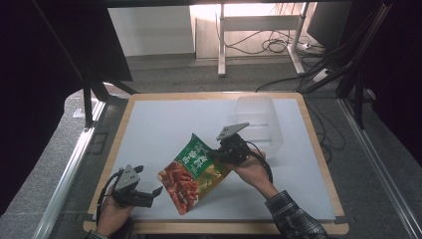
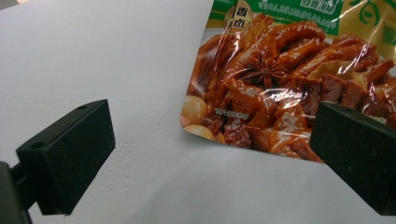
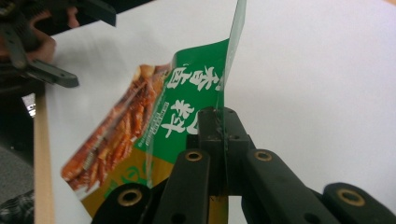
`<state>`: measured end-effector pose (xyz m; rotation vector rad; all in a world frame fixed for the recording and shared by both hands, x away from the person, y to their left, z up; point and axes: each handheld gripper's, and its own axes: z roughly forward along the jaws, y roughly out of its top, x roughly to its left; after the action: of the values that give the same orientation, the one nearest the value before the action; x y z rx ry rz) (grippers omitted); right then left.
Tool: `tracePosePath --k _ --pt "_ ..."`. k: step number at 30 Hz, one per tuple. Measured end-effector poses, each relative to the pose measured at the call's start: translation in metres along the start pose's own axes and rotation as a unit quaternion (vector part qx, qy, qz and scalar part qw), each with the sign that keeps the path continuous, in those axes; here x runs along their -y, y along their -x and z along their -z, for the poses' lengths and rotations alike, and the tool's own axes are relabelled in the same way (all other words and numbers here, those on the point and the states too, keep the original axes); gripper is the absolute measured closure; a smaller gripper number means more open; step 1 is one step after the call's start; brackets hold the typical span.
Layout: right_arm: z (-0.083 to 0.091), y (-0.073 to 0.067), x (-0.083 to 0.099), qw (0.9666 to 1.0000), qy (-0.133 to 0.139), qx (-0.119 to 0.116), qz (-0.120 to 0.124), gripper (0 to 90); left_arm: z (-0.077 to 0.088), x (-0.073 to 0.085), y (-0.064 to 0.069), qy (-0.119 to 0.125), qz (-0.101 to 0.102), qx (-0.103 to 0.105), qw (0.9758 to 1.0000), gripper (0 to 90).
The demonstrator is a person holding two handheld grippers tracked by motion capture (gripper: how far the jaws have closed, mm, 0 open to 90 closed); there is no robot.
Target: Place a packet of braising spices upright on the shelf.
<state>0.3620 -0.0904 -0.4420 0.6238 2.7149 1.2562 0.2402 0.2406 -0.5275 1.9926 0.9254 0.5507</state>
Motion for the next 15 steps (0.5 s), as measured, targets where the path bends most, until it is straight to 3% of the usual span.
tracePosePath --k 15 --pt "0.022 -0.016 -0.044 0.9991 0.016 -0.022 0.033 89.7 0.0 0.0 -0.001 0.0 -0.002 -0.001 1.0 0.2"
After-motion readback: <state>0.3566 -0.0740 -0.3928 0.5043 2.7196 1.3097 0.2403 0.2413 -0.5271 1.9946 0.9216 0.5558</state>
